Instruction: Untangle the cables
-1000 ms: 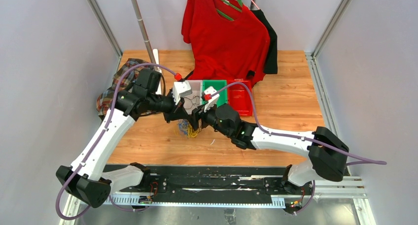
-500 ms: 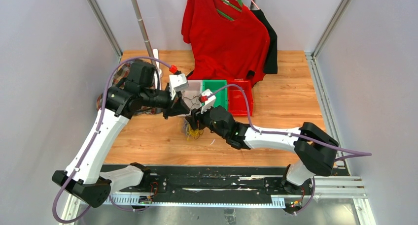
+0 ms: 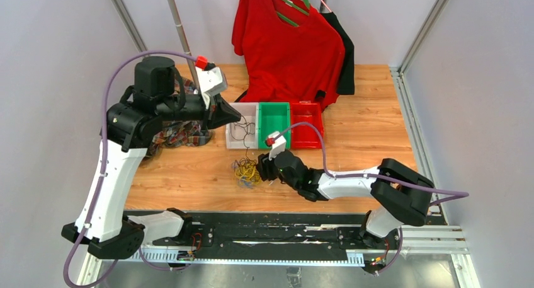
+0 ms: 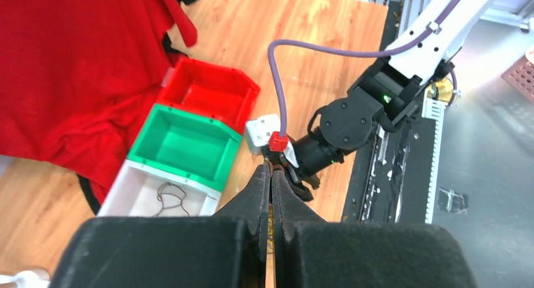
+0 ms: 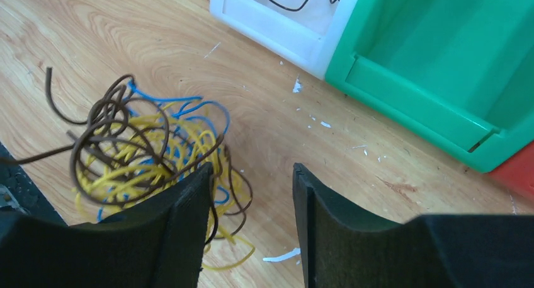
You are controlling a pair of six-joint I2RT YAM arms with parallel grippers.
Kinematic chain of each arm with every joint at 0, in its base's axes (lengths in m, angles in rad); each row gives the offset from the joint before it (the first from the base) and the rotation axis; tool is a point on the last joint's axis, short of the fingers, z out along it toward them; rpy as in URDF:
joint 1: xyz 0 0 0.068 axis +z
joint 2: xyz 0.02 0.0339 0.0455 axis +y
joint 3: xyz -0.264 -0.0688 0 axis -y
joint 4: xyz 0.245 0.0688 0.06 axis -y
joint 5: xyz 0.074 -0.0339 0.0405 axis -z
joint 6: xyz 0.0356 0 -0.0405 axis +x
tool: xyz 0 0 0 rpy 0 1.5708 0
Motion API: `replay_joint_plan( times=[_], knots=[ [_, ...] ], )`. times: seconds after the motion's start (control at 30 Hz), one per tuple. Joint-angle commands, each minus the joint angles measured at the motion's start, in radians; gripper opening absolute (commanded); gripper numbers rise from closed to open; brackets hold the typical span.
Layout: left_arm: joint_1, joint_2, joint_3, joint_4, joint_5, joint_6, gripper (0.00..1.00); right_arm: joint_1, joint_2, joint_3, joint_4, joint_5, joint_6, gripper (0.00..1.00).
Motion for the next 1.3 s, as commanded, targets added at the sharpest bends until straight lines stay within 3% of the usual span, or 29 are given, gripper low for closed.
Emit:
replay_joint_plan(
  times=[0.0,0.17,0.33,0.6,0.77,0.9,1.03,1.27],
  knots=[
    [-0.008,0.004,0.085,0.005,-0.013,-0.034,0.0,-0.007,-0.087,-0.029,0.03,0.028,0.009,0.52],
    [-0.007,0.003,0.11,0.005,-0.028,-0.031,0.0,0.0,-0.235,-0.04,-0.009,-0.008,-0.042,0.65],
    [-0.008,-0.001,0.1,0.005,-0.037,-0.024,0.0,0.02,-0.339,0.001,-0.093,-0.06,-0.116,0.72],
    [-0.01,-0.009,0.093,0.005,-0.031,-0.026,0.0,0.035,-0.308,0.114,-0.112,-0.183,-0.184,0.73],
    [-0.011,-0.012,0.1,0.005,-0.029,-0.032,0.0,0.035,-0.202,0.219,-0.086,-0.203,-0.194,0.7],
    [-0.012,-0.017,0.119,0.005,-0.032,-0.036,0.0,0.034,-0.114,0.267,-0.073,-0.171,-0.183,0.61],
    [-0.011,-0.02,0.164,0.005,-0.038,-0.047,0.0,0.031,-0.03,0.266,-0.036,-0.179,-0.158,0.5],
    [-0.012,-0.004,0.281,0.006,-0.071,-0.059,0.0,0.026,0.061,0.167,0.022,-0.15,-0.104,0.39]
  ],
)
